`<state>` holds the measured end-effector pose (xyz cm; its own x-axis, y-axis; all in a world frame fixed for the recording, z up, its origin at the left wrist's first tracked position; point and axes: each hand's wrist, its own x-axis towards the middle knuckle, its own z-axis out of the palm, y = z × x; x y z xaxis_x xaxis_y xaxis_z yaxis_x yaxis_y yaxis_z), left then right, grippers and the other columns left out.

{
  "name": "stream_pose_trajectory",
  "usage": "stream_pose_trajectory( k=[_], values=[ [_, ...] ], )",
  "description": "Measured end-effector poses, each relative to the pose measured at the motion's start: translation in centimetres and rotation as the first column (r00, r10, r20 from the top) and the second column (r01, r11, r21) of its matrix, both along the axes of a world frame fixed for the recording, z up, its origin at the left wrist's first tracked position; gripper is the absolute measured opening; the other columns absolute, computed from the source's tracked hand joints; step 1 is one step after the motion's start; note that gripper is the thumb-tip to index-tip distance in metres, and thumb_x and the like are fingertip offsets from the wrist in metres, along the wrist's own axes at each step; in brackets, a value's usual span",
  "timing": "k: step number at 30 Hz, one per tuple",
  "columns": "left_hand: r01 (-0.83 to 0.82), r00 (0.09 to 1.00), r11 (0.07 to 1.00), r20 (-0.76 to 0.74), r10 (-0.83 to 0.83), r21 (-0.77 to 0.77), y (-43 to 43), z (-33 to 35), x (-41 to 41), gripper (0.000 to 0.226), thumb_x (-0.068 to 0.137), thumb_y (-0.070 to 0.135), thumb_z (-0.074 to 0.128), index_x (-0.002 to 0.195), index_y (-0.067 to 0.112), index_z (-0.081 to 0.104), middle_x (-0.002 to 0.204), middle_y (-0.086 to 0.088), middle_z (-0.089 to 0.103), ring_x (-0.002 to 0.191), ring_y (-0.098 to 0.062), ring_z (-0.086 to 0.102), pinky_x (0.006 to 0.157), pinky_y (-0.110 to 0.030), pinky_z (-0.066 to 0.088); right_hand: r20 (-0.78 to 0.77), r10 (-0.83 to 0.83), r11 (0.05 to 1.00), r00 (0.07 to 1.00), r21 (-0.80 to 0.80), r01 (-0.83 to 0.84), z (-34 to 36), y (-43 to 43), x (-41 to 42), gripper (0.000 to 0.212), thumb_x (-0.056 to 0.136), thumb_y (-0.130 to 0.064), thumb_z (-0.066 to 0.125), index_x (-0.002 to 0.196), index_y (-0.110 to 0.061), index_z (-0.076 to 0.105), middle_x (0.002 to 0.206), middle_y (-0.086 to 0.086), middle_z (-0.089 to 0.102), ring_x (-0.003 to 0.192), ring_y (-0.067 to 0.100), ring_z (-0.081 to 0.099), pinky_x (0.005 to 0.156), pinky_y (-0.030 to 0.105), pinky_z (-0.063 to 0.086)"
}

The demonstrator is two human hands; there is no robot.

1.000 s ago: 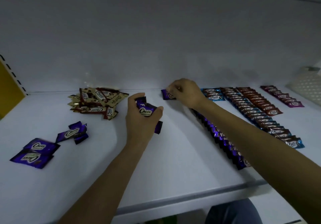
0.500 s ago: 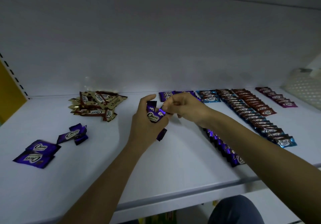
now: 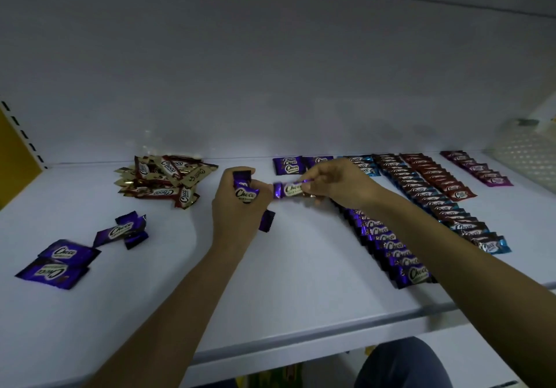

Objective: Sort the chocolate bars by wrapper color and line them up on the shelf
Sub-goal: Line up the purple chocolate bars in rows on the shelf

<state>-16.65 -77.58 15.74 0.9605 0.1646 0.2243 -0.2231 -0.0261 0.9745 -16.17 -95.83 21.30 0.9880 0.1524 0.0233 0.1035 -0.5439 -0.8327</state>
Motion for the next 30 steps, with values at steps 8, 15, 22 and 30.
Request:
stream_pose_trajectory(
  k=[8,15,22,30],
  values=[
    [-0.011,1.000,0.999,-0.023,0.010,-0.040,0.0,-0.2,0.2,0.029,0.082,0.017,0.073,0.093,0.035,0.053,0.086,0.003,0.063,0.080,-0.020,0.061,0.064,-0.032,0.050,0.133,0.033,0.818,0.991,-0.573,0.049,-1.9,0.2,0.8,0.029,0.088,-0.032,0.065,0.113,-0.018,0.069,0.096,-0.002,0.066,0.087,0.009,0.056,0.073,0.021,0.038],
    [-0.008,1.000,0.999,0.001,0.008,-0.047,0.0,-0.4,0.3,0.031,0.081,0.015,0.074,0.092,0.035,0.053,0.086,0.000,0.063,0.077,-0.019,0.060,0.067,-0.032,0.050,0.241,0.073,0.733,0.968,-0.671,0.112,-2.1,1.5,2.2,0.017,0.083,-0.034,0.069,0.096,-0.024,0.073,0.098,0.002,0.060,0.093,0.019,0.057,0.079,0.029,0.043],
    [0.018,1.000,0.998,0.023,-0.017,-0.064,0.1,-0.6,0.5,0.033,0.081,0.011,0.073,0.094,0.034,0.053,0.078,0.005,0.062,0.071,-0.013,0.059,0.065,-0.029,0.051,0.393,0.026,0.547,0.919,-0.775,0.316,-2.7,2.5,6.2,0.016,0.087,-0.023,0.058,0.100,-0.023,0.068,0.107,0.005,0.058,0.103,0.025,0.049,0.081,0.032,0.030],
    [0.040,0.999,0.996,0.029,-0.038,-0.085,0.1,-0.7,0.4,0.033,0.081,0.009,0.073,0.095,0.032,0.054,0.077,0.006,0.061,0.070,-0.011,0.058,0.064,-0.028,0.050,0.296,0.032,0.560,0.955,-0.797,0.228,-2.6,2.2,8.4,0.015,0.087,-0.019,0.056,0.100,-0.022,0.064,0.108,0.001,0.065,0.108,0.023,0.046,0.081,0.031,0.027]
  ],
)
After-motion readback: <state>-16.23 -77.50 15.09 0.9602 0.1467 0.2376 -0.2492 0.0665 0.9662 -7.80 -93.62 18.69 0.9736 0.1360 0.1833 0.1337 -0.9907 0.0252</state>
